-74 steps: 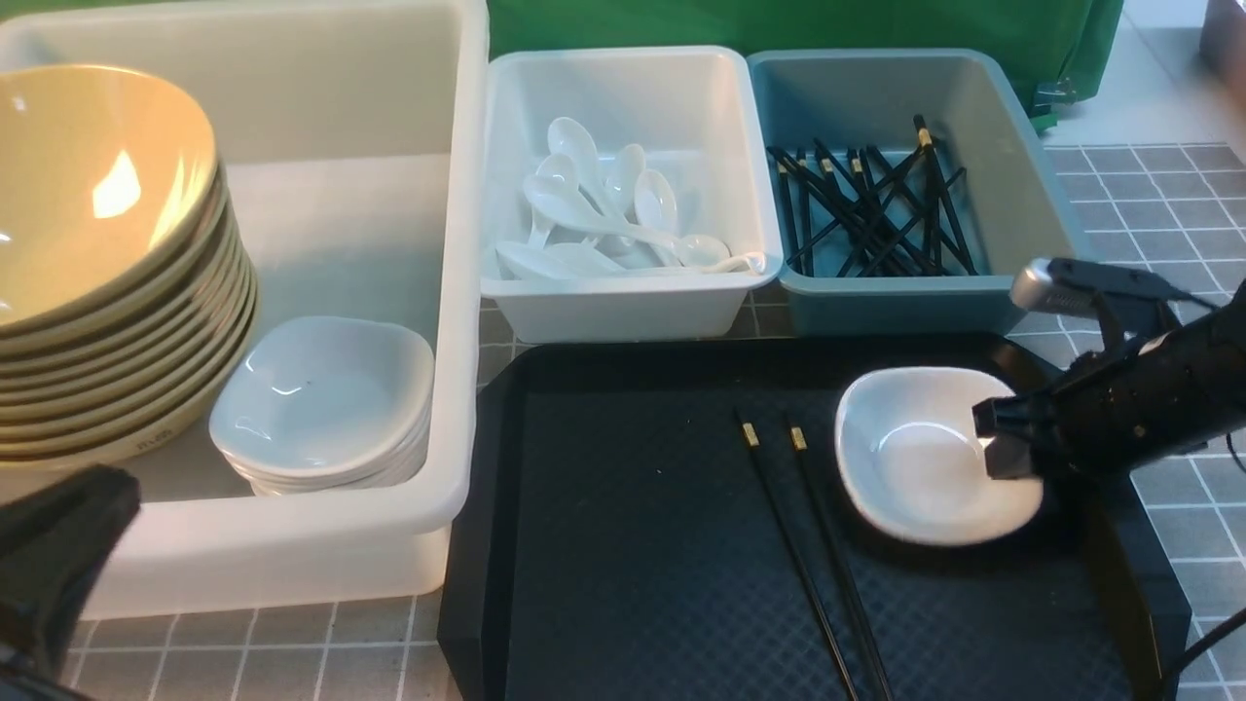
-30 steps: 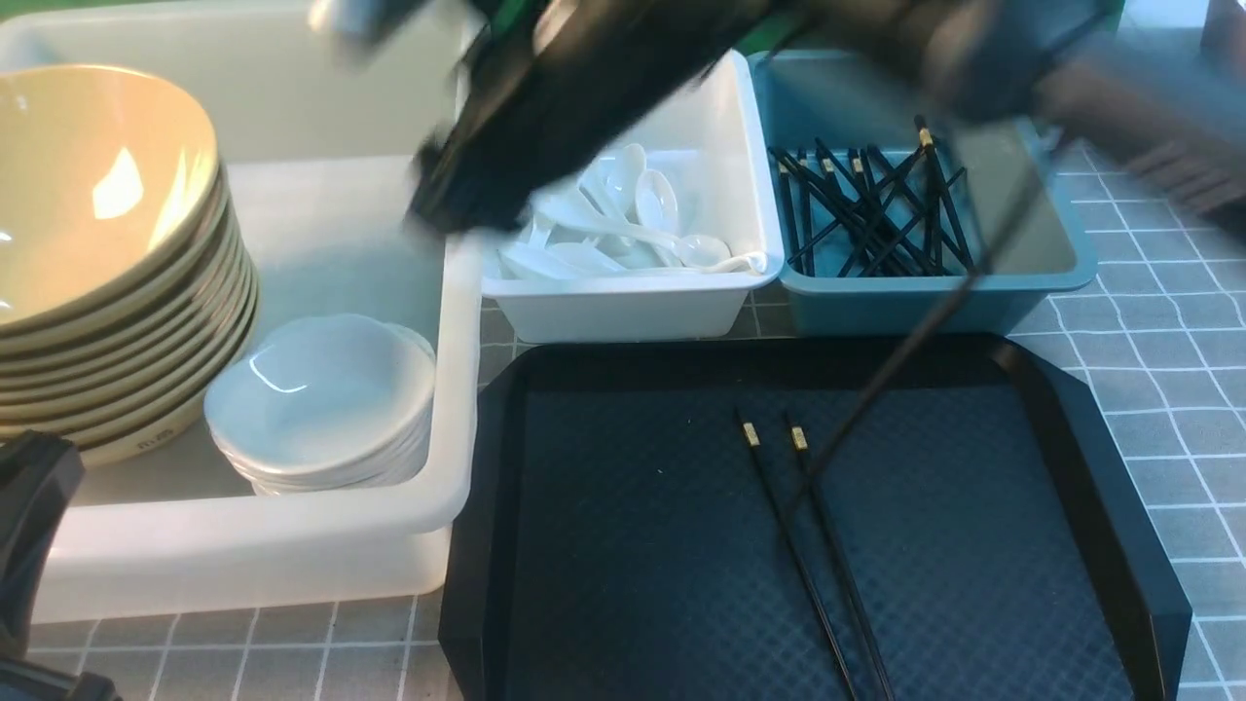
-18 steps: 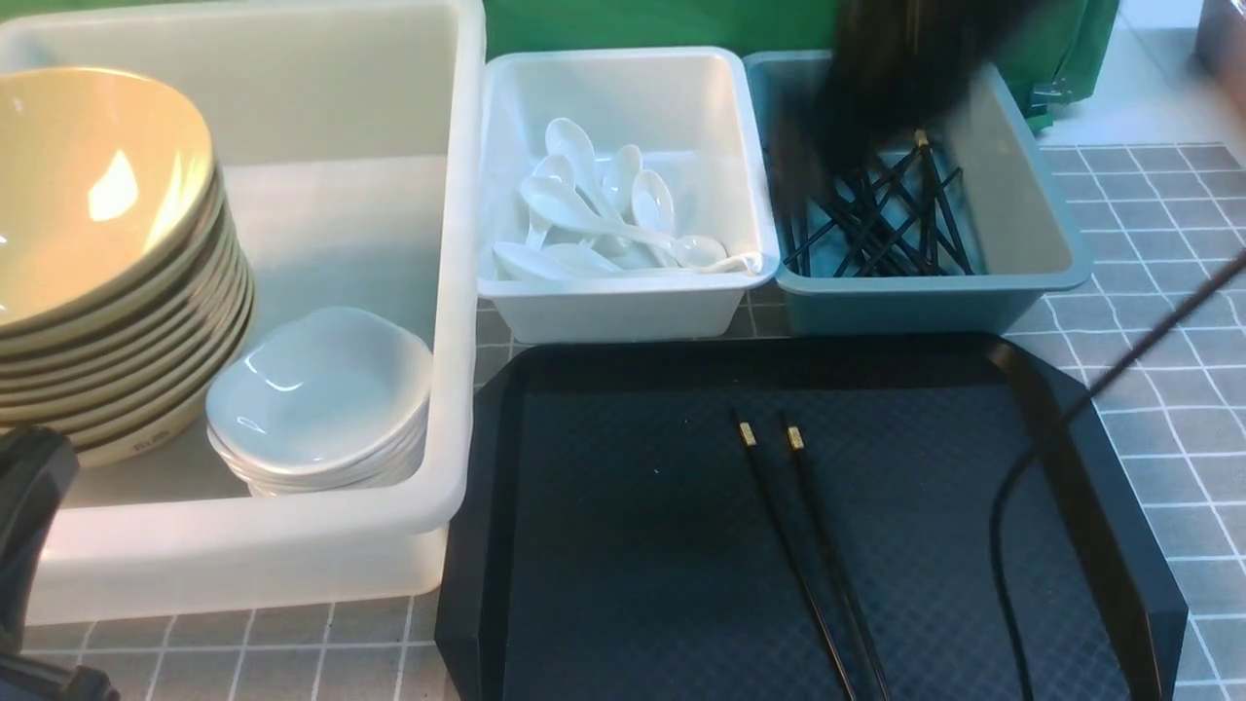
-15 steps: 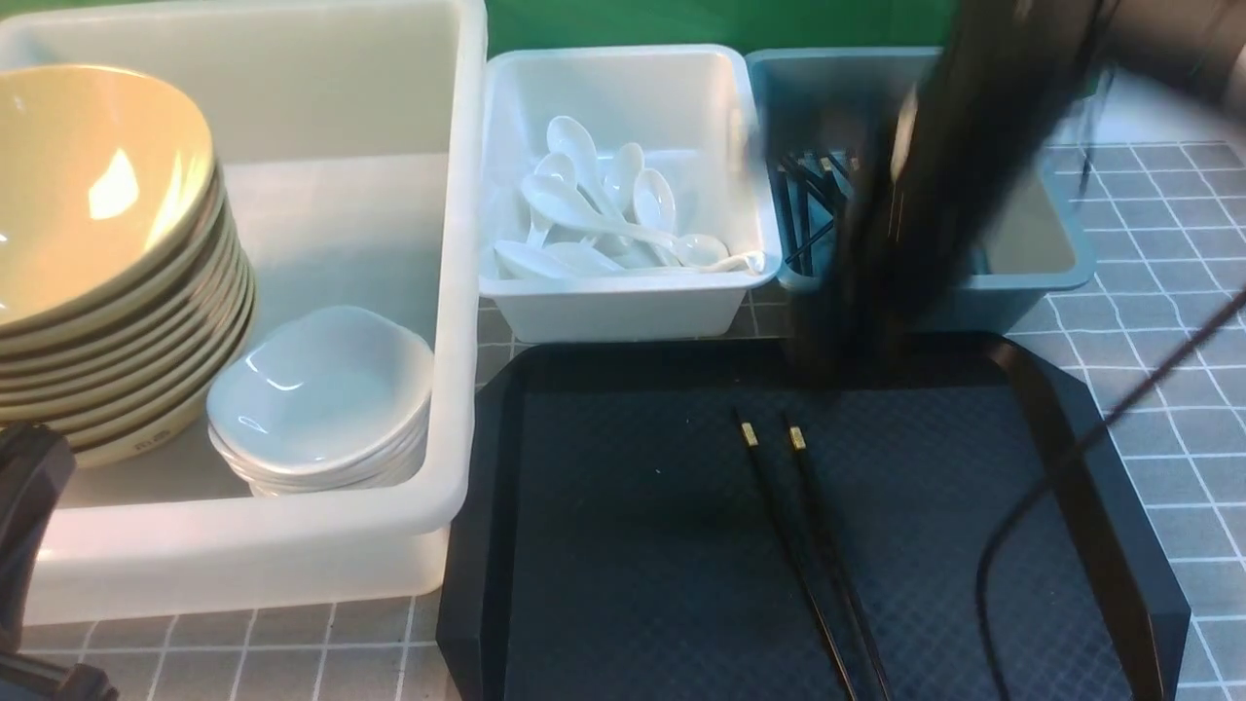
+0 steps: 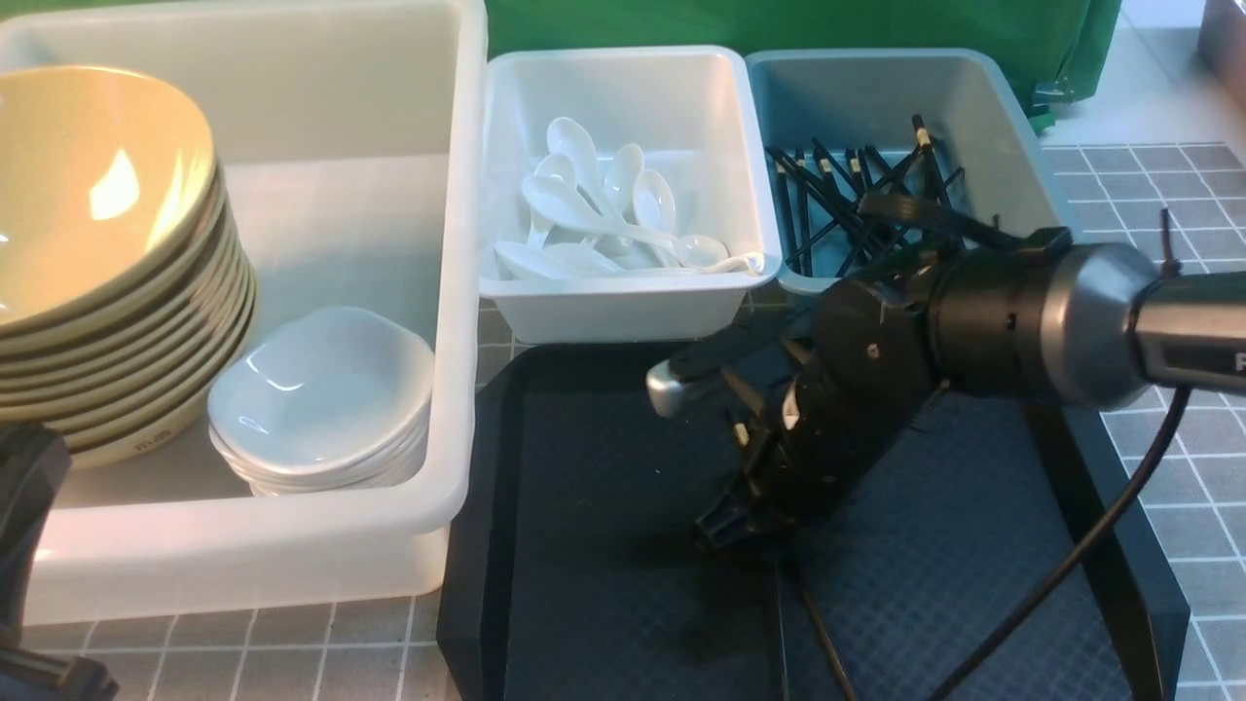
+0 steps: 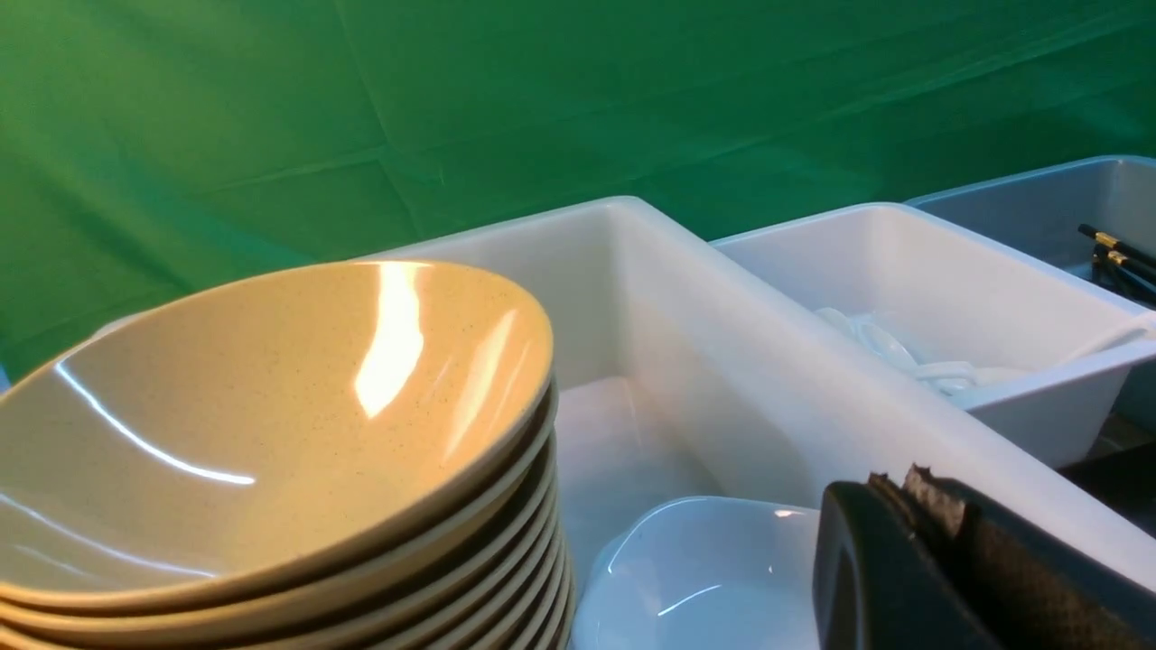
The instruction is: On grey table put chopsticks spoon bowls plates into blue grey white boxes.
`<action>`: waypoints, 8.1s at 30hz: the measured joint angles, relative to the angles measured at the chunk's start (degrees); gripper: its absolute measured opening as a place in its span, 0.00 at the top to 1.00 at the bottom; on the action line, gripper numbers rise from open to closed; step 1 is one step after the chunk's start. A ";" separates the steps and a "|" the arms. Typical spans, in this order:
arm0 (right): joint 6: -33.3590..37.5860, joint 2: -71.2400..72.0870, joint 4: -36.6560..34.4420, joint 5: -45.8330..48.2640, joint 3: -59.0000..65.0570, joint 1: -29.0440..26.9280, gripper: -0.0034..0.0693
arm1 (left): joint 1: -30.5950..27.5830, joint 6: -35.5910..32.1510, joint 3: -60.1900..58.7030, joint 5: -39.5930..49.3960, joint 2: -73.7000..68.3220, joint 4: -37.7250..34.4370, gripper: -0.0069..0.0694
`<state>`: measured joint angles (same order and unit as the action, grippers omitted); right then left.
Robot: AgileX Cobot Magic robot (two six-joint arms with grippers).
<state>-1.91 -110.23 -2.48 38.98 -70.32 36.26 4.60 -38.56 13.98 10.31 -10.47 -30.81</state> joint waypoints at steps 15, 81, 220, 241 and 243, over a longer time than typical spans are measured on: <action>3.65 5.51 -0.15 -0.46 0.17 0.38 0.85 | 0.00 0.26 0.00 -0.12 0.00 0.00 0.92; 26.99 110.61 3.09 -51.37 69.19 -21.87 0.90 | 0.00 0.07 -0.04 2.43 0.00 0.18 0.92; -2.90 110.89 5.51 -20.24 71.90 -37.41 0.75 | -8.16 32.88 -15.38 8.07 11.25 25.57 0.92; -2.90 110.89 5.51 -20.24 71.90 -37.41 0.74 | -8.16 32.77 -15.38 8.07 11.25 25.57 0.92; -2.90 110.89 5.51 -20.24 71.90 -37.41 0.74 | -8.16 32.65 -15.38 8.07 11.25 25.57 0.92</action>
<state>-4.80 0.66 3.03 18.74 1.58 -1.15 -3.56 -5.92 -1.40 18.38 0.78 -5.24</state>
